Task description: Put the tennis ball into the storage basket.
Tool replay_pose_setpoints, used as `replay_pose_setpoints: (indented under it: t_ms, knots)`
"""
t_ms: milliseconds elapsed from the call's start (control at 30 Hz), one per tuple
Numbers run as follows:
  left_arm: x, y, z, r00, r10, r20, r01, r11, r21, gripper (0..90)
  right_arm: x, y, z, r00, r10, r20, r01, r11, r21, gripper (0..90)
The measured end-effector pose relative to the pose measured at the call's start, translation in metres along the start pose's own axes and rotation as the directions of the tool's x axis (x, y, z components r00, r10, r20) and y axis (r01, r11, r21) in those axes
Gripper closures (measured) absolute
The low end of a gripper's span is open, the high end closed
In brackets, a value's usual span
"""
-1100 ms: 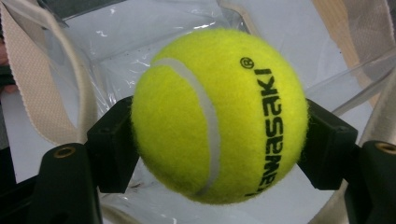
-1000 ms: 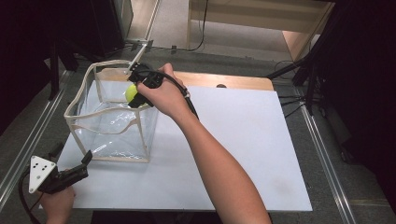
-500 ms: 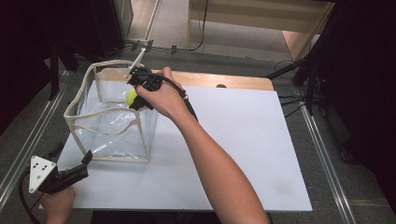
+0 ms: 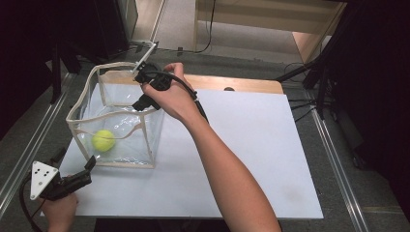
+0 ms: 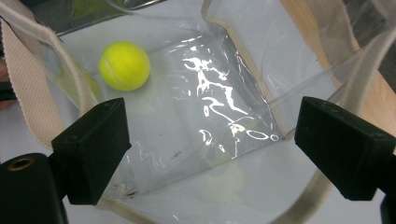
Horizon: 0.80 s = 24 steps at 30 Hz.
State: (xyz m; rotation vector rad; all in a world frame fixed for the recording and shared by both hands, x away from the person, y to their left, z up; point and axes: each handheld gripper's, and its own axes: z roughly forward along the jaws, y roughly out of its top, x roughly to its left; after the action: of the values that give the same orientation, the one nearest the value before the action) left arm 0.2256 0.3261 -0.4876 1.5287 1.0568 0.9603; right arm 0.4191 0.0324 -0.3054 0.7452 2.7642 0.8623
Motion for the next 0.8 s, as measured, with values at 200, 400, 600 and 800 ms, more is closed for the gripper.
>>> replay_pose_setpoints:
  t_ms: [200, 400, 600, 800]
  knots:
    - [0.000, 0.000, 0.000, 1.0000, -0.005, 0.003, 0.005, 1.0000, -0.006, 6.9, 0.000, -0.003, -0.010, 0.9999, 0.002, 0.011, -0.002, 1.000, -0.024, 7.9]
    - [0.000, 0.000, 0.000, 1.0000, -0.002, 0.005, 0.002, 1.0000, -0.006, 6.9, -0.003, -0.011, -0.023, 0.9995, 0.005, 0.032, -0.003, 0.999, -0.050, 7.8]
    - [-0.001, 0.000, 0.000, 1.0000, 0.000, 0.004, 0.000, 1.0000, -0.005, 6.9, -0.006, -0.024, -0.027, 0.9988, 0.022, 0.043, -0.019, 0.998, -0.055, 7.8]
    - [-0.001, 0.000, 0.000, 1.0000, 0.002, 0.007, -0.002, 0.9999, -0.011, 6.9, -0.009, -0.038, -0.026, 0.9984, 0.042, 0.039, -0.040, 0.998, -0.058, 7.8]
